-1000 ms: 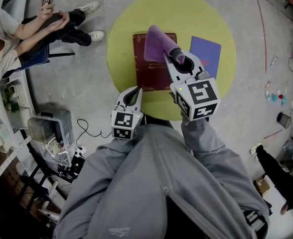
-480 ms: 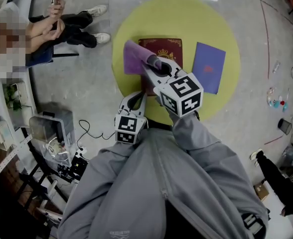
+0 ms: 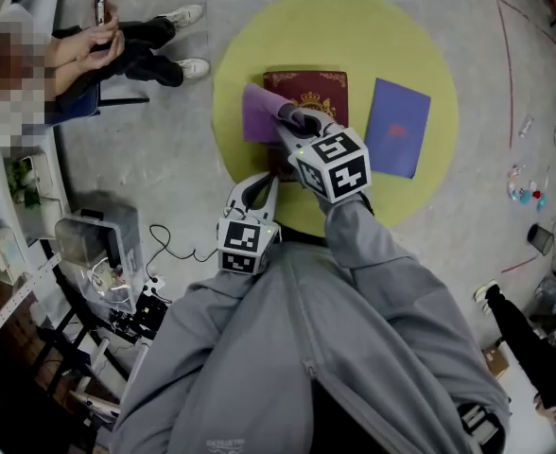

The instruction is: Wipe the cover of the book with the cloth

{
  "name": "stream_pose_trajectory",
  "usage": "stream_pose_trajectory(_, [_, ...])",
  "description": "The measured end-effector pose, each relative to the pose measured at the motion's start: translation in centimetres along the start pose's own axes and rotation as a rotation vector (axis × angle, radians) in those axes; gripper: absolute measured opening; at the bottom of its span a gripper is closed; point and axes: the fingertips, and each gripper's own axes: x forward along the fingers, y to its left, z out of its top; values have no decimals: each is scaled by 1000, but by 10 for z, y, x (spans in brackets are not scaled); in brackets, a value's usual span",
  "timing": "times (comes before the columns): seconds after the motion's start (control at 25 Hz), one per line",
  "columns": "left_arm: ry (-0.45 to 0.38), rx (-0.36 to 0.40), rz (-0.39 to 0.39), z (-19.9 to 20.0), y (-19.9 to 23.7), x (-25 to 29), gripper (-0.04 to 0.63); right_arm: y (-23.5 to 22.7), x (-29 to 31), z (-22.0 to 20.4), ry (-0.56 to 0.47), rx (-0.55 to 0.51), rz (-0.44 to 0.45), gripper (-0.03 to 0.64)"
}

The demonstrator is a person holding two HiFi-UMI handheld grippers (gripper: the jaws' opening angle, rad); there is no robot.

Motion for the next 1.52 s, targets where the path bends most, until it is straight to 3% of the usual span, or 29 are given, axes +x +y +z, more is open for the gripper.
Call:
stream_pose_trajectory(0.4, [-4,3,14,-1,-1,-2,17,-13,-2,-6,69,-106,-63,58])
stream_pose_trajectory(1.52, [-17,2,26,2,-9,-1,17,-112,-92,-39,56,-29,-306,58])
